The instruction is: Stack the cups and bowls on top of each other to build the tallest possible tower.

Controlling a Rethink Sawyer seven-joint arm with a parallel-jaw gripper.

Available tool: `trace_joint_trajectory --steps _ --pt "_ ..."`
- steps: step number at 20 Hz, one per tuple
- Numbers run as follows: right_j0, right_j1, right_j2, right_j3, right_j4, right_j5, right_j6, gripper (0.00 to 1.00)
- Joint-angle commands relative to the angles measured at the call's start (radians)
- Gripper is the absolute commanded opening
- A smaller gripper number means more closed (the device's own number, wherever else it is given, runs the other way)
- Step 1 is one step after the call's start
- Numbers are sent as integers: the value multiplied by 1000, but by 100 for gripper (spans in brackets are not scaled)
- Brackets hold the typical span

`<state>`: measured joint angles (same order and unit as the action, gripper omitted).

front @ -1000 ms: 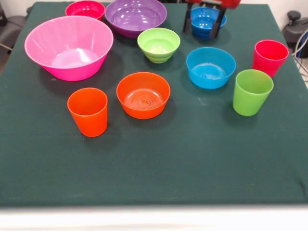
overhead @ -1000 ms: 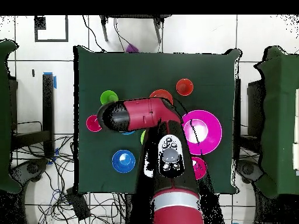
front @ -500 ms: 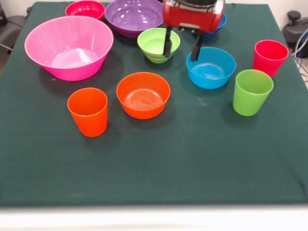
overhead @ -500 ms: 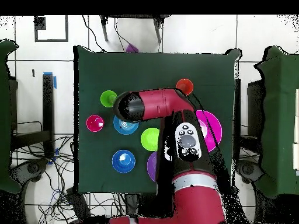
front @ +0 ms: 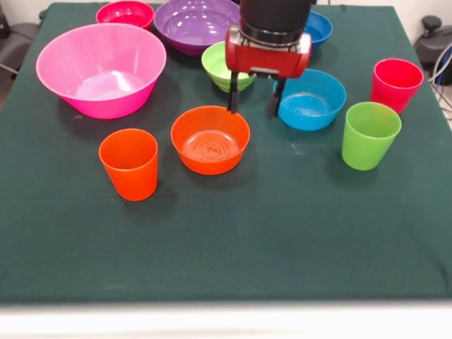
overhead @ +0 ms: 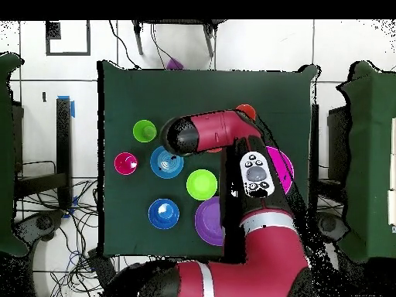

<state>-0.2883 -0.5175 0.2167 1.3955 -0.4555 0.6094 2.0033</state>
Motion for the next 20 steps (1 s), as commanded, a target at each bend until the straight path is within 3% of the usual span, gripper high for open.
trace_joint_trajectory --steps 1,7,12,20 --pt "-16 80 137 -114 -106 63 -338 100" --pt "-25 121 182 -206 -149 87 -405 100" --pt "-42 138 215 -281 -157 161 -477 100" --pt "-71 148 215 -361 -183 244 -603 100"
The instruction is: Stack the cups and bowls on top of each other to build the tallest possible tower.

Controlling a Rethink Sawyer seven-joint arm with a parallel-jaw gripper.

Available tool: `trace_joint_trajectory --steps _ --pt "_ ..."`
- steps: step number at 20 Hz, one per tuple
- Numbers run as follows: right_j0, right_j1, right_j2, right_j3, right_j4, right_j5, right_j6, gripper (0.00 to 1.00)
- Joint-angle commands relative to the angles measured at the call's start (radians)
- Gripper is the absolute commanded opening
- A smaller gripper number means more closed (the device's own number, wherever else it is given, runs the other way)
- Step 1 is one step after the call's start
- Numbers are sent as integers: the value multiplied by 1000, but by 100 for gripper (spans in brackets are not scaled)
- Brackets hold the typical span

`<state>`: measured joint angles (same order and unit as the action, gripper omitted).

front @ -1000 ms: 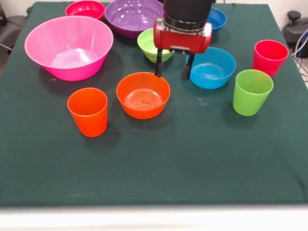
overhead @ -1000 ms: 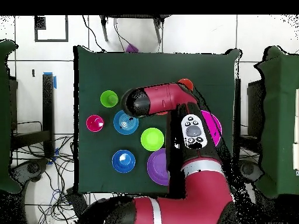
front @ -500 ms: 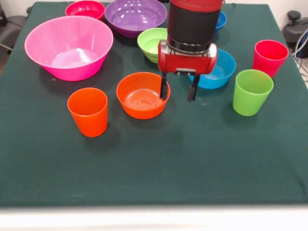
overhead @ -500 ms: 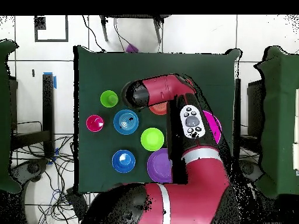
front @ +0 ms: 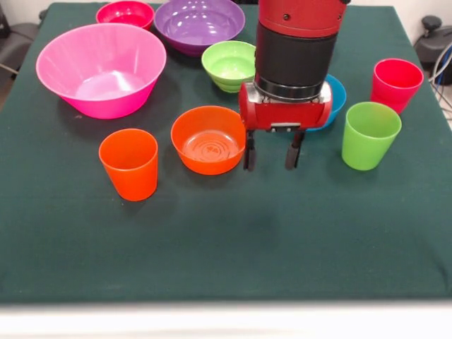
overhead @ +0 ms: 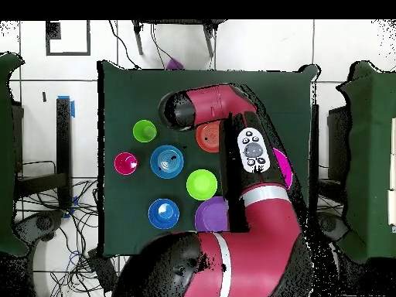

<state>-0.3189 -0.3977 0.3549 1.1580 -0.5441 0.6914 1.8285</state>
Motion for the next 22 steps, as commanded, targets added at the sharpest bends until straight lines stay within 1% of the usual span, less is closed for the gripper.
trace_joint_trajectory --steps 1,4,9,15,22 --pt "-39 27 72 -130 -97 171 -436 100" --pt "-41 32 59 -159 -105 197 -467 100" --pt "-41 39 44 -168 -102 203 -489 100" --pt "-36 44 33 -152 -78 217 -459 100" --pt "-24 49 32 -159 -74 224 -437 100"
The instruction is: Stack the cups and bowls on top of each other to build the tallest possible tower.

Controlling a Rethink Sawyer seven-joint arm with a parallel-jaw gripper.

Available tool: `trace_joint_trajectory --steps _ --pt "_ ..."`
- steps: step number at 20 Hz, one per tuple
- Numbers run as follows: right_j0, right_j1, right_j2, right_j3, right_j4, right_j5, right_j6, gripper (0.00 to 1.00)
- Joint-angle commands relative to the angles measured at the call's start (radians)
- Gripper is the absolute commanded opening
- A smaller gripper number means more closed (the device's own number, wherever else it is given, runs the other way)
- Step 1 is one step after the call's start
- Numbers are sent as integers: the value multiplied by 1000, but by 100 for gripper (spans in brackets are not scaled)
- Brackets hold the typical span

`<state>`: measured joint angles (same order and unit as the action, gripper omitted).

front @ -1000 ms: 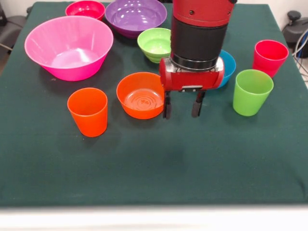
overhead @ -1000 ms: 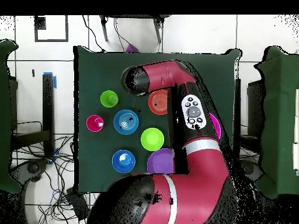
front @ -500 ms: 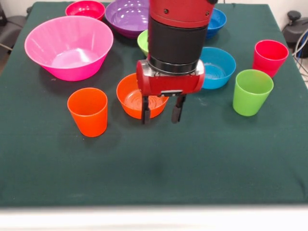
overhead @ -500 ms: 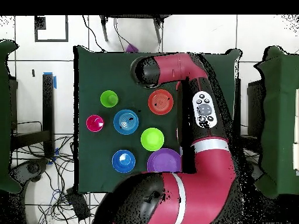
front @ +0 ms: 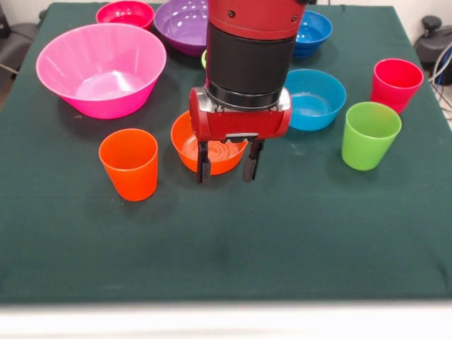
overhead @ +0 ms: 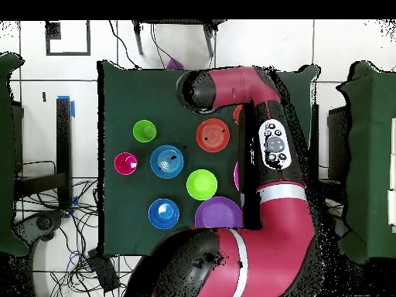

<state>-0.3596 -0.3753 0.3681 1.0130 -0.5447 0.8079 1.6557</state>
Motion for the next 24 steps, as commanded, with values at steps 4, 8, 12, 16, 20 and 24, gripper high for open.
trace_joint_trajectory --steps 4,8,12,16,20,24 --pt "16 14 19 18 -62 96 -240 100" --pt "-16 -67 14 211 -39 -12 -173 100" --pt "-33 -138 6 349 -35 -80 -112 100" --pt "-60 -239 7 512 -32 -140 -76 100" --pt "-78 -323 6 623 -33 -160 -67 100" --pt "-101 -344 14 696 -53 -205 -69 100"
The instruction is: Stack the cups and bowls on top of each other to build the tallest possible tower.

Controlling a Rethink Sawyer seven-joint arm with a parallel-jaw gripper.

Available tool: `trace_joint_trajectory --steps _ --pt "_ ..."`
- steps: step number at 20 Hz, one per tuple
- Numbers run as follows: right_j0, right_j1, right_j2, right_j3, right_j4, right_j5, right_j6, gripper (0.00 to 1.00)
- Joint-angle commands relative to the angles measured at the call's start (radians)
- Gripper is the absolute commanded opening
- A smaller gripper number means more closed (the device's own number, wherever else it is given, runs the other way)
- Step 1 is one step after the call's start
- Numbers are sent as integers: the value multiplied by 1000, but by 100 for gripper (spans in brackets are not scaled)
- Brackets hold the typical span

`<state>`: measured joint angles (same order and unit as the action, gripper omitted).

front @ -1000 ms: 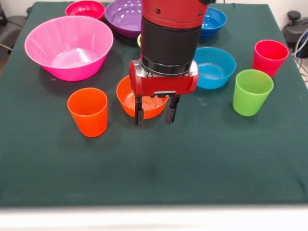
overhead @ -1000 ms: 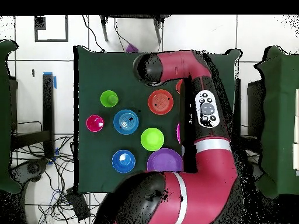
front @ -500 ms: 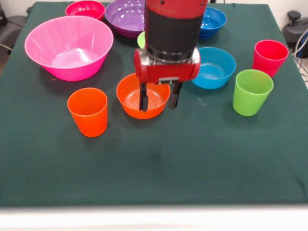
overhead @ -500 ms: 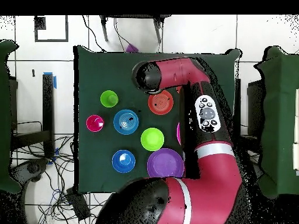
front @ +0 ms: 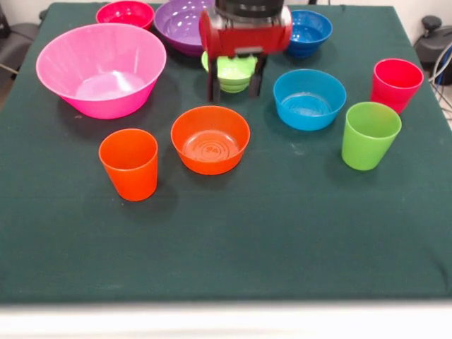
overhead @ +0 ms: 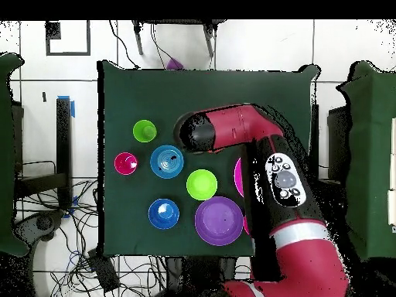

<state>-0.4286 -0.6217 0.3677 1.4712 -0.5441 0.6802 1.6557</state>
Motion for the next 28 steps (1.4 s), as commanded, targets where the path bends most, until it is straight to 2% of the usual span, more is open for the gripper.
trace_joint_trajectory --steps 1,7,19,25,28 --pt "-34 -94 9 259 -67 -103 -58 100" --pt "-32 -65 -51 328 -122 -229 30 100" --pt "-44 -97 -137 514 -144 -369 67 100" --pt "-38 -116 -215 624 -197 -463 91 100" --pt "-3 -104 -287 663 -225 -536 139 100"
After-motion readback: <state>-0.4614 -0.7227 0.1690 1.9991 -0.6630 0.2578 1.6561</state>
